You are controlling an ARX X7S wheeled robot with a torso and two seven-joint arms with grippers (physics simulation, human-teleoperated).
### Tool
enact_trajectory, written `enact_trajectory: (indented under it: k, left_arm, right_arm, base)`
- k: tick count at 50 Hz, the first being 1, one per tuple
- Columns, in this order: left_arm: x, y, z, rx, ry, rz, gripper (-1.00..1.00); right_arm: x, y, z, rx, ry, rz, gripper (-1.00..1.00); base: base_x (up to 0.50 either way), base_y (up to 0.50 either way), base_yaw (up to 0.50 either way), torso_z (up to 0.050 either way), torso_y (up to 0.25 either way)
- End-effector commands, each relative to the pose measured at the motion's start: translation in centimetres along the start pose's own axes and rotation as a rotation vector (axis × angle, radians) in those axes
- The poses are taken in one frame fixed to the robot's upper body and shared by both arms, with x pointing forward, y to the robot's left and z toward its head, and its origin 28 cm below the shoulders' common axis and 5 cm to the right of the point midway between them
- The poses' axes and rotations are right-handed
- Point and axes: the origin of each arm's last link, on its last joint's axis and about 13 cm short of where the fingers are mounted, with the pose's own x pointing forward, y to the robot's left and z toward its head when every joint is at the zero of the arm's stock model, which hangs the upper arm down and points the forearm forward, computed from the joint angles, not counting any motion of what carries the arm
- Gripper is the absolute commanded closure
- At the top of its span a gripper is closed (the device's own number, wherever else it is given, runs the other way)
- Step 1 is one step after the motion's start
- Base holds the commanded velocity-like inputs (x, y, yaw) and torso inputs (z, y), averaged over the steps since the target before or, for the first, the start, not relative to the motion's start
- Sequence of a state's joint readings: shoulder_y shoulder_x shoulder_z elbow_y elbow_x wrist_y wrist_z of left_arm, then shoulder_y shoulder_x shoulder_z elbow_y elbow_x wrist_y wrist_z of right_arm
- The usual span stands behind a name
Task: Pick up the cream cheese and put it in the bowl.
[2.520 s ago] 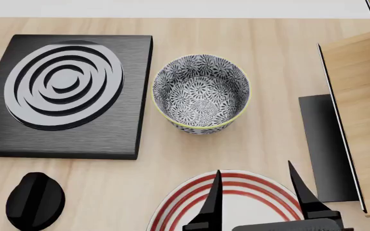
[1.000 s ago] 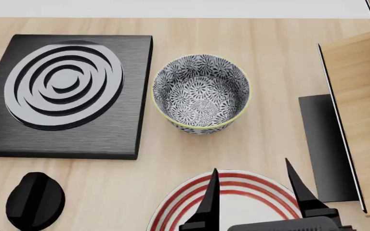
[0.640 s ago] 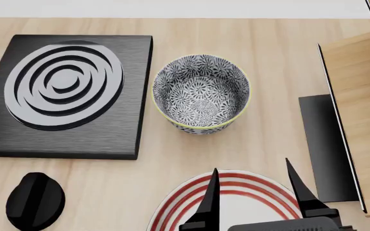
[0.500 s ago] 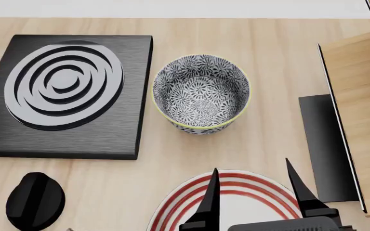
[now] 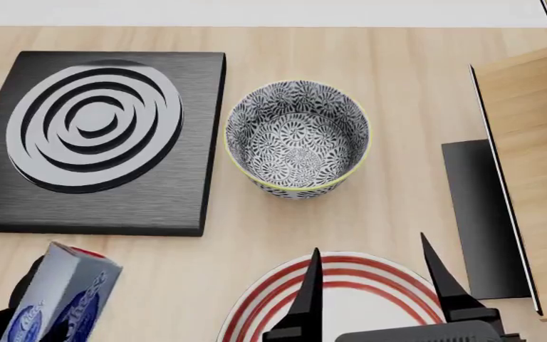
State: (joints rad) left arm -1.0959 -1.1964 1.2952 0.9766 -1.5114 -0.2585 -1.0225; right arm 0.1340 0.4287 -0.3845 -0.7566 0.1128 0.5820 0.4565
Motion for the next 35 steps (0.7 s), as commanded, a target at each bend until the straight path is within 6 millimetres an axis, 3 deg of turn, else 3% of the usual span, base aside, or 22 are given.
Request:
enact_trajectory:
  k: [1,21,23,28,35]
  left_arm:
    - [-1.3,0.2,2.9,-0.165,-0.16,0.008,1.0]
    - [-2.0,0.0,6.1,-0.465,-0.257,-0.089,1.0]
    - [-1.7,-0.3,5.4,-0.503,-0.275,-0.119,1.0]
    - [-1.8,-0.3,6.2,-0.593,-0.329,-0.139,1.0]
    - [-2.2,-0.5,7.0,-0.711,-0.378,-0.163,1.0]
  right_arm:
    - [-0.1,0.1,0.0,0.004,-0.003,0.004,-1.0]
    - [-0.1,0.1,0.7,0.07,-0.028,0.012,-1.0]
    - [-0.1,0.1,0.8,0.08,-0.033,0.012,-1.0]
    - [-0.3,0.1,1.0,0.105,-0.036,0.016,-1.0]
    - [-0.5,0.1,1.9,0.282,-0.049,0.063,-1.0]
  base:
    - [0.0,0.0,0.0,0.0,0.0]
    - [0.0,0.0,0.0,0.0,0.0]
    - [0.0,0.0,0.0,0.0,0.0]
    - [0.0,0.0,0.0,0.0,0.0]
    - [0.0,0.0,0.0,0.0,0.0]
